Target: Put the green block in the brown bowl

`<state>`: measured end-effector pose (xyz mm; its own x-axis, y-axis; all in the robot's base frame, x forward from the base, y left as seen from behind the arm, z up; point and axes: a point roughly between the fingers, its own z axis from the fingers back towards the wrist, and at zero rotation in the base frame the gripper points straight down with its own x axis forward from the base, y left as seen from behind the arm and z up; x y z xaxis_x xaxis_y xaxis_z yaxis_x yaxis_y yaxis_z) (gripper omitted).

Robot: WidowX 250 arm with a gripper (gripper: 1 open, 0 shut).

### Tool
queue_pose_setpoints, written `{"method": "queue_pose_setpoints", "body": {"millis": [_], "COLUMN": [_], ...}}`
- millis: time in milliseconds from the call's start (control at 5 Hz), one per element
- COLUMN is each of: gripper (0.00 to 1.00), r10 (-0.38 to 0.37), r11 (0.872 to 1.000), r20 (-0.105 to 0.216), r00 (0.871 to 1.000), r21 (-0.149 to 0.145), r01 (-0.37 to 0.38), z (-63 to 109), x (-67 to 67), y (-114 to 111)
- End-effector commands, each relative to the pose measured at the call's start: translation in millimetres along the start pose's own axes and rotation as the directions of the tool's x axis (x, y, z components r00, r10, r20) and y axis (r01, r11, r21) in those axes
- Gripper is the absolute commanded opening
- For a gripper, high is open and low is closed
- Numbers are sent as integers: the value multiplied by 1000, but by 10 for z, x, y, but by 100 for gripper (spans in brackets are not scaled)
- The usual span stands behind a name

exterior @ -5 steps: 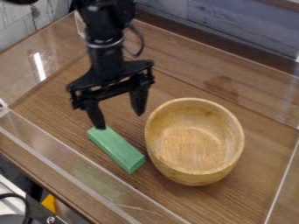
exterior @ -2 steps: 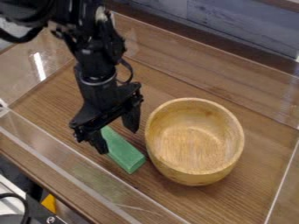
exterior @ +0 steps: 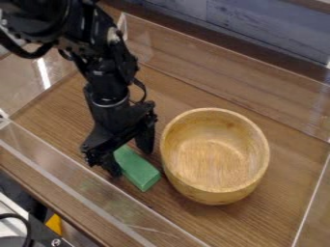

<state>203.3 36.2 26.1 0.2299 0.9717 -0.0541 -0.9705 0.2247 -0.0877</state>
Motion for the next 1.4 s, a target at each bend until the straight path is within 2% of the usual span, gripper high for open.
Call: {"method": "queue_pose_setpoints", "body": {"millis": [0,400,800,1200], "gripper": [100,100,100,100], "r10": [-37,45,90,203], "r11": [999,998,995,978], "r20": [9,14,15,24], "r00": [999,999,996,979], "r21": [-30,-41,-47,-57], "r01": [37,-45,-89,-202], "z": [11,87,132,98], "x": [-18,-44,97,143], "y": [-152,-233,-192,-128]}}
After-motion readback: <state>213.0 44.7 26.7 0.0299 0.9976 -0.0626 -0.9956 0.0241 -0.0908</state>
